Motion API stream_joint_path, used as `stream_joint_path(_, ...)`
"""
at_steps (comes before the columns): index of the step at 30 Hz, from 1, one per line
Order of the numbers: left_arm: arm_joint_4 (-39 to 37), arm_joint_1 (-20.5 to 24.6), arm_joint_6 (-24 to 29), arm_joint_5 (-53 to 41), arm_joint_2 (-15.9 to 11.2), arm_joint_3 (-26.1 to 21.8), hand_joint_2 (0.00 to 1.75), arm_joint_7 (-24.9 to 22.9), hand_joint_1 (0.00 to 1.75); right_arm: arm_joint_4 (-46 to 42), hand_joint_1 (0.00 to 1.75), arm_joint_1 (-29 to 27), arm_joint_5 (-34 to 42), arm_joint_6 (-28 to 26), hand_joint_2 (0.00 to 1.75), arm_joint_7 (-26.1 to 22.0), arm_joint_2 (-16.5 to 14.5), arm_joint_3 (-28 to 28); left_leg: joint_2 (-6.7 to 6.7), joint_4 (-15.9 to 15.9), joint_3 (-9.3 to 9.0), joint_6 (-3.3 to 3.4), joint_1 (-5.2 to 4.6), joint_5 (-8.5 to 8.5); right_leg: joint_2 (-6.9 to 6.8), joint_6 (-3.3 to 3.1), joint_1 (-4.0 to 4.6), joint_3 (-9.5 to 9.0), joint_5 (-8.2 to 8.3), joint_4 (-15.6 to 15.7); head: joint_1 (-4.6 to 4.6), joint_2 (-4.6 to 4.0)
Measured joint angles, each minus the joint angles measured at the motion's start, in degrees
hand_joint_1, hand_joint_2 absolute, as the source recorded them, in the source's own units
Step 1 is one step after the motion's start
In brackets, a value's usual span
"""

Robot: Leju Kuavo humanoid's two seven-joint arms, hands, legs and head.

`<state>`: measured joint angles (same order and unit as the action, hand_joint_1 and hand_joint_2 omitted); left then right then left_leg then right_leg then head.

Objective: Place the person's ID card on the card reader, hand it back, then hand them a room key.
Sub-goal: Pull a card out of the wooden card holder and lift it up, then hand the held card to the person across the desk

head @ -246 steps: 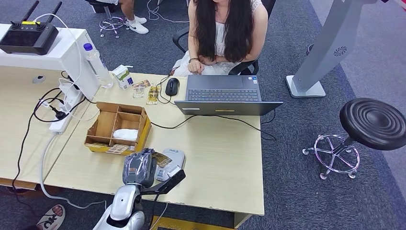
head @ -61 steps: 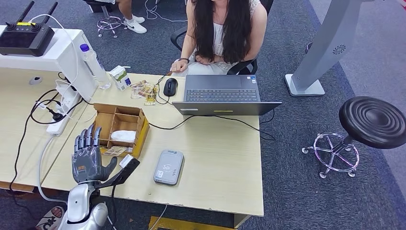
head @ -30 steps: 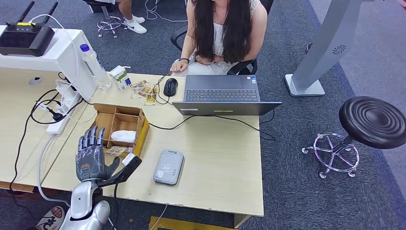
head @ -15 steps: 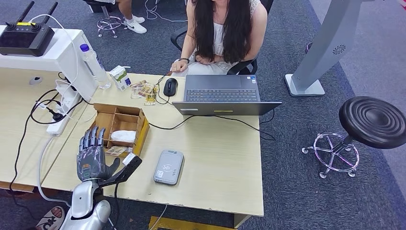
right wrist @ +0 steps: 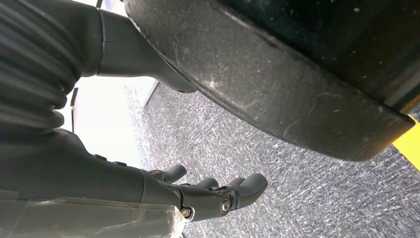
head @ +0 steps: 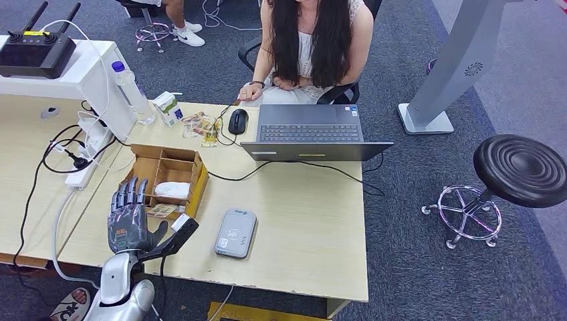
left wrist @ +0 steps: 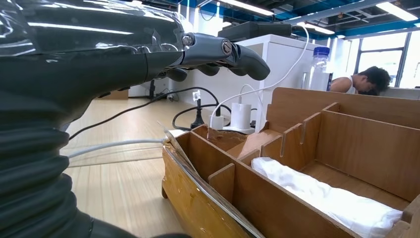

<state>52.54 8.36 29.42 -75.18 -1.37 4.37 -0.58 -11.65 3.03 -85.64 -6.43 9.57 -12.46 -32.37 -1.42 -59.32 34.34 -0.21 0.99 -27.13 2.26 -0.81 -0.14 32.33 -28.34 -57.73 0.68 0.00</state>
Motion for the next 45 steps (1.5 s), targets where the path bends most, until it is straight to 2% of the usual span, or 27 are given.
stream_joint_path(15,-0.69,0.17,0.50,3.27,-0.09,-0.41,1.75,3.46,1.75,0.00,0.00,0.00,-0.09,-0.02,1.75,-0.07,0.00,0.11,0.00,0.00,0.00,0.00,0.00,0.00,0.00,0.00,0.00,0.00,0.00,0.00,0.00,0.00)
stream_joint_path(29,-0.74,0.18,-0.10,3.77,-0.12,-0.51,1.75,3.49,1.75,0.00,0.00,0.00,-0.14,-0.02,1.75,-0.07,0.00,0.11,-0.01,0.00,0.00,0.00,0.00,0.00,0.01,0.00,0.00,-0.01,0.00,0.00,0.00,0.00)
stream_joint_path(37,-0.68,0.01,4.65,3.23,-0.07,-1.07,1.75,3.59,1.75,0.00,0.00,0.00,-0.13,-0.08,1.75,-0.09,0.00,0.11,-0.01,0.00,0.00,0.00,0.00,0.00,0.00,0.00,0.00,0.00,0.00,0.00,0.00,0.00)
stream_joint_path(45,1.71,-0.44,5.22,2.20,-0.03,-1.25,1.75,3.73,1.75,0.00,0.00,-0.01,0.04,-0.17,1.75,-0.19,0.00,0.11,-0.03,0.00,0.00,0.00,0.00,0.00,0.00,0.00,0.00,0.00,0.00,0.00,0.00,0.00)
